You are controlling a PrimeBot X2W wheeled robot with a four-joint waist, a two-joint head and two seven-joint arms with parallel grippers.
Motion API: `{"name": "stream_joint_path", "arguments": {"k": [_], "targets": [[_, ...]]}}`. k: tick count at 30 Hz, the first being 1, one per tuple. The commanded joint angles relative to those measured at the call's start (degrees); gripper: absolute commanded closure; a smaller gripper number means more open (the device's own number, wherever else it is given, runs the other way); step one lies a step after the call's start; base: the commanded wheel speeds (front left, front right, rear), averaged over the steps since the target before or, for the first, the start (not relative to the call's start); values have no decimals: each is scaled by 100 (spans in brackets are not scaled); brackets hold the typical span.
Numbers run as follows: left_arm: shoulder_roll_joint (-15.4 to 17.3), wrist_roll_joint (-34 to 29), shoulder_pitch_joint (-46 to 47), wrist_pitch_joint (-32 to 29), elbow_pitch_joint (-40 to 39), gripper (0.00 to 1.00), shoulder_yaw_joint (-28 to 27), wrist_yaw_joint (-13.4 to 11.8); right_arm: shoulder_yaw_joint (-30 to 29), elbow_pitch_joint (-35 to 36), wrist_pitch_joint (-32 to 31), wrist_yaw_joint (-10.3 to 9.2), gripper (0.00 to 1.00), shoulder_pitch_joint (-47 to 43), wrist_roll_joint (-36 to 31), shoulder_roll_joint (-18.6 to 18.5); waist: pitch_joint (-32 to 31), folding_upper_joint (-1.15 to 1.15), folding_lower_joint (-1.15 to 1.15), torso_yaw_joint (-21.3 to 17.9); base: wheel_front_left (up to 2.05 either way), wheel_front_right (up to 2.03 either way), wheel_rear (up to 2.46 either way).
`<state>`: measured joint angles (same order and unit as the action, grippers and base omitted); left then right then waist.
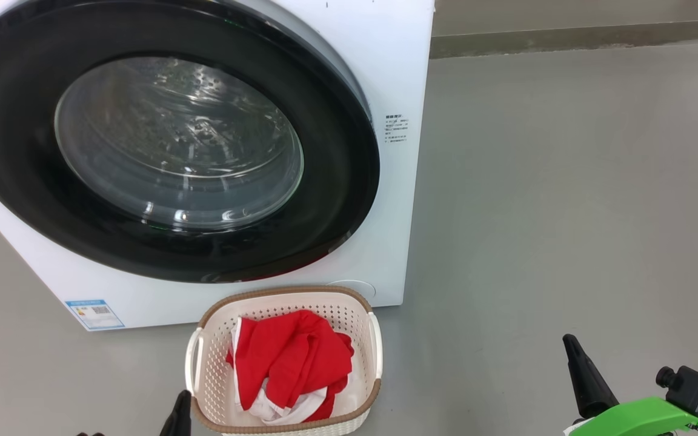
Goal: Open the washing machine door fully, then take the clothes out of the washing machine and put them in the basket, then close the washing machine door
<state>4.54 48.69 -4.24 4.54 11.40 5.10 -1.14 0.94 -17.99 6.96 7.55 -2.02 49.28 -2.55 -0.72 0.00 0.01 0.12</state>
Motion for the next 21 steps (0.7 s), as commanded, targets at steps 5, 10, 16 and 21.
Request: {"name": "stream_joint_path", "arguments": {"k": [5,10,16,21], "targets": [[16,401,323,-85,-85,100,-201,120,-21,189,-114,-3,100,324,398,-100,6,0,-1,-1,0,0,0],[7,705,377,-157,-59,100,-267,176,-61,205,-196,-3,100,361,705,-106,13,0,-1,-2,0,0,0],[-4,1071,442,-244,-27,100,-347,244,-111,225,-295,-4,100,404,1073,-112,20,0,-1,-3,0,0,0],[-14,1375,496,-316,-1,100,-415,300,-153,241,-378,-4,100,441,1378,-116,27,0,-1,-4,0,0,0]]}}
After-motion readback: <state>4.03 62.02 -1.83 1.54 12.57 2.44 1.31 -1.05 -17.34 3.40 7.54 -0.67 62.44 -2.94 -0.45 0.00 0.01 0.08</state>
